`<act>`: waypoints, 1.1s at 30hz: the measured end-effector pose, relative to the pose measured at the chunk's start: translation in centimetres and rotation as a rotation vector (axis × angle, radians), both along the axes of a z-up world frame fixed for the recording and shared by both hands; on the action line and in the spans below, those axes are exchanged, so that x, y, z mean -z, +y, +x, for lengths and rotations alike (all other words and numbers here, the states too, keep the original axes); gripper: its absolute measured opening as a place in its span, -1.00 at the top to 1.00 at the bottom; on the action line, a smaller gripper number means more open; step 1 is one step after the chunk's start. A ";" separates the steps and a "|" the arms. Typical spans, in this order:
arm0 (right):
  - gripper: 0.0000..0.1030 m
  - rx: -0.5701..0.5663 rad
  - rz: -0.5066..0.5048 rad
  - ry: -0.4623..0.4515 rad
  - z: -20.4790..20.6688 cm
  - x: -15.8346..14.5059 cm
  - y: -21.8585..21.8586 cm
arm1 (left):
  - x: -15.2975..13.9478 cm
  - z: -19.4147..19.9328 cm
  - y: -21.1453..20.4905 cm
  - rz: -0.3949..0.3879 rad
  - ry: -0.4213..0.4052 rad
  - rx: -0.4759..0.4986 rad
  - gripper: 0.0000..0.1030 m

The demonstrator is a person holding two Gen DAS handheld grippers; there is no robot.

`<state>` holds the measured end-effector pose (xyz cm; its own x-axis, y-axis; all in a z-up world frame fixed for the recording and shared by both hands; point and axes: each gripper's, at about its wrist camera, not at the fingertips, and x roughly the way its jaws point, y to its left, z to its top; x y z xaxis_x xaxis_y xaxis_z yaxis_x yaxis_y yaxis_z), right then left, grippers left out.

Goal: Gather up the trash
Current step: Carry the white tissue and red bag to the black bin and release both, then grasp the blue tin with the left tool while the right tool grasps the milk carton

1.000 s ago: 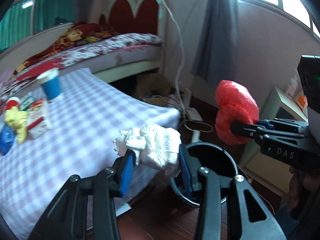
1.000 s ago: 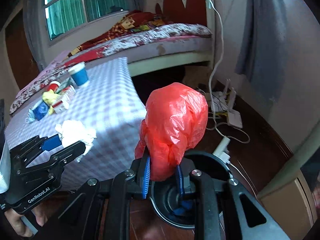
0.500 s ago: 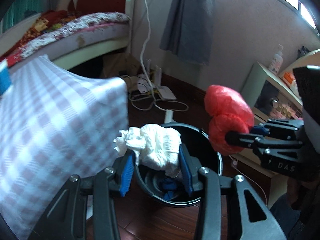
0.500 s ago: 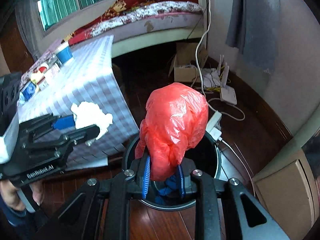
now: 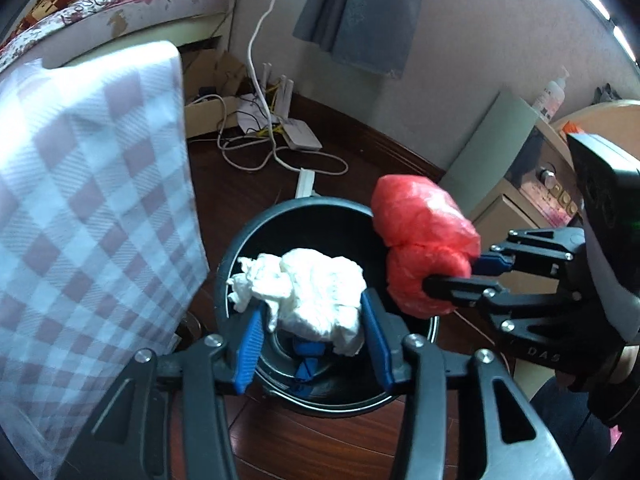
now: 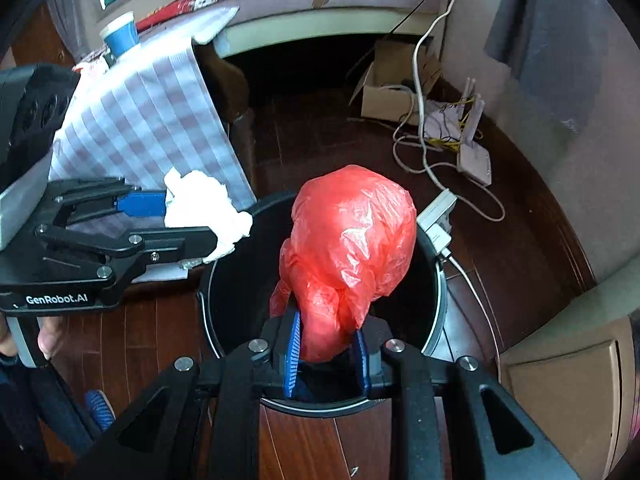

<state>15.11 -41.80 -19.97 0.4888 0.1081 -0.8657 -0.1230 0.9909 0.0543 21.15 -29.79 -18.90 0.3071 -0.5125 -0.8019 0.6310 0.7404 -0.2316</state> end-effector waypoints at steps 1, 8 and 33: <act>0.52 -0.009 0.002 0.012 0.2 0.4 0.0 | 0.1 -0.1 -0.2 -0.002 -0.001 0.004 -0.02; -0.82 0.009 -0.105 0.086 0.6 3.9 -0.4 | 1.4 0.5 2.0 0.019 0.010 -0.128 -0.99; -0.98 0.057 -0.008 -0.050 -0.7 -2.2 6.5 | -3.2 -4.3 12.5 0.103 -0.112 -0.384 -0.99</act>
